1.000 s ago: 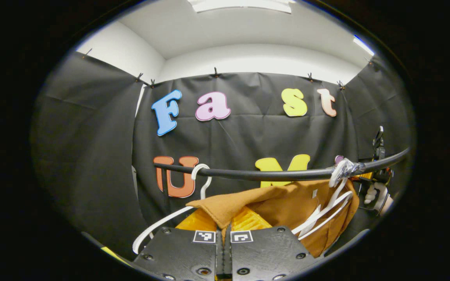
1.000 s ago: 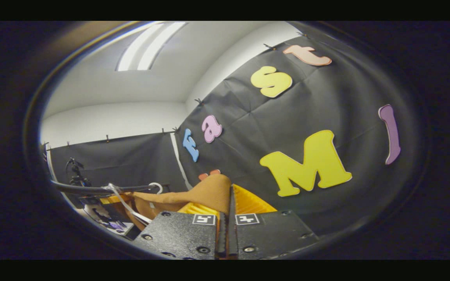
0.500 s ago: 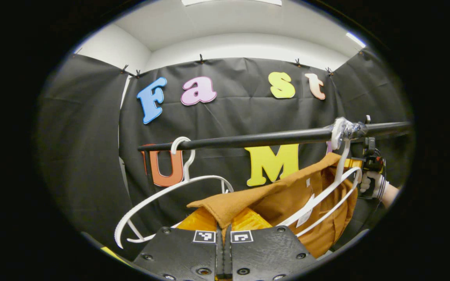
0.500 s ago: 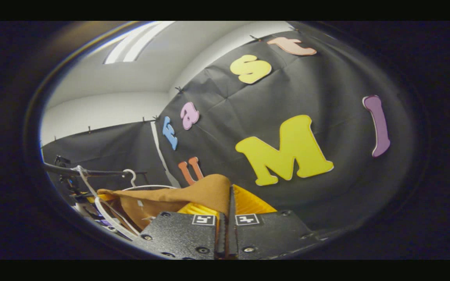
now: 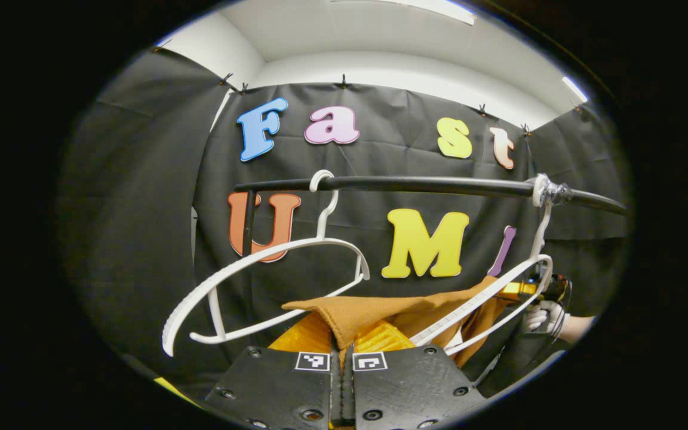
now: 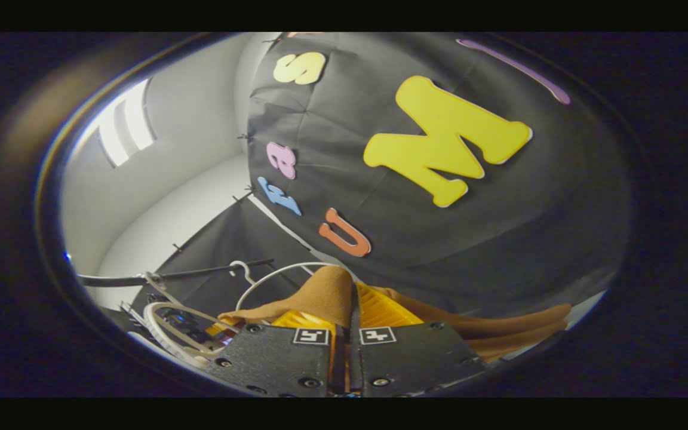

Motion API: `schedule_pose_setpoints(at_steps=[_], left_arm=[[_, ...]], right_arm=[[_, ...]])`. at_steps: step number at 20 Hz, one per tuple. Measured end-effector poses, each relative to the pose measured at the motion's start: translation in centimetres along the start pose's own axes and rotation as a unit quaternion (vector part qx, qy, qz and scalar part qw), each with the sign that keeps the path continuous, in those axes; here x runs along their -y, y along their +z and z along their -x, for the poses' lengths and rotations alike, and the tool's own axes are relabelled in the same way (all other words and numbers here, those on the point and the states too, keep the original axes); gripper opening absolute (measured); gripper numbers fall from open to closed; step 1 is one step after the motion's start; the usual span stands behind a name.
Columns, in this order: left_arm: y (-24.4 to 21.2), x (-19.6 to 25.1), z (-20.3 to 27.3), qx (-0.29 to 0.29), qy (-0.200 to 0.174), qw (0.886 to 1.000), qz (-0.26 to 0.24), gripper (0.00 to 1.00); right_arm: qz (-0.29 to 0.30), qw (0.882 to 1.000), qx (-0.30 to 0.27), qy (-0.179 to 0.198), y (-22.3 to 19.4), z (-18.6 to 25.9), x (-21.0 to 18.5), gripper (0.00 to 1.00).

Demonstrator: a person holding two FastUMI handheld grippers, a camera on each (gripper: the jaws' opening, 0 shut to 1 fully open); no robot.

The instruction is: Grasp the clothes on the hanger with both hands and then place them into the laundry hamper below.

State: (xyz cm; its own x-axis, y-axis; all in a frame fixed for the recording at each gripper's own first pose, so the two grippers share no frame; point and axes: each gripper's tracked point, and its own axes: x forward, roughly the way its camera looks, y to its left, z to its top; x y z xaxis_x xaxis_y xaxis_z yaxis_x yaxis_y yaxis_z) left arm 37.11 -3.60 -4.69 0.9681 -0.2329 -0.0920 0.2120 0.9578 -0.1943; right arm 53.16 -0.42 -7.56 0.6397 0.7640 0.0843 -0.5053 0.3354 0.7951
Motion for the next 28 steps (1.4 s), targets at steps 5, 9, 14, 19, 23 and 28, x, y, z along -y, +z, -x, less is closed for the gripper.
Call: schedule_pose_setpoints(at_steps=[5, 9, 14, 19, 23, 28], left_arm=[[-3.4, -1.1, 0.6, -0.028, 0.003, 0.999, 0.034, 0.0], [-7.1, -2.1, 1.5, -0.051, 0.022, 0.996, 0.067, 0.0], [-10.4, -2.1, 3.2, -0.077, 0.033, 0.995, 0.061, 0.0], [-11.6, 0.5, 6.3, -0.086, 0.007, 0.995, 0.052, 0.0], [-10.8, 4.6, 8.5, -0.077, -0.042, 0.995, 0.048, 0.05], [-8.9, 10.5, 10.4, -0.061, -0.116, 0.99, 0.058, 0.05]], right_arm=[[-0.02, 1.0, -0.016, -0.018, -2.9, -0.1, 2.2, 0.06], [-0.037, 0.998, -0.034, -0.031, -6.6, 1.1, 3.7, 0.05], [-0.075, 0.996, -0.033, -0.038, -10.9, 3.5, 3.3, 0.05], [-0.079, 0.995, -0.031, -0.051, -15.3, 6.0, 0.5, 0.05], [-0.06, 0.997, -0.045, -0.015, -18.8, 7.0, -7.0, 0.06], [-0.02, 0.996, -0.079, 0.022, -24.8, 7.7, -14.7, 0.05]])
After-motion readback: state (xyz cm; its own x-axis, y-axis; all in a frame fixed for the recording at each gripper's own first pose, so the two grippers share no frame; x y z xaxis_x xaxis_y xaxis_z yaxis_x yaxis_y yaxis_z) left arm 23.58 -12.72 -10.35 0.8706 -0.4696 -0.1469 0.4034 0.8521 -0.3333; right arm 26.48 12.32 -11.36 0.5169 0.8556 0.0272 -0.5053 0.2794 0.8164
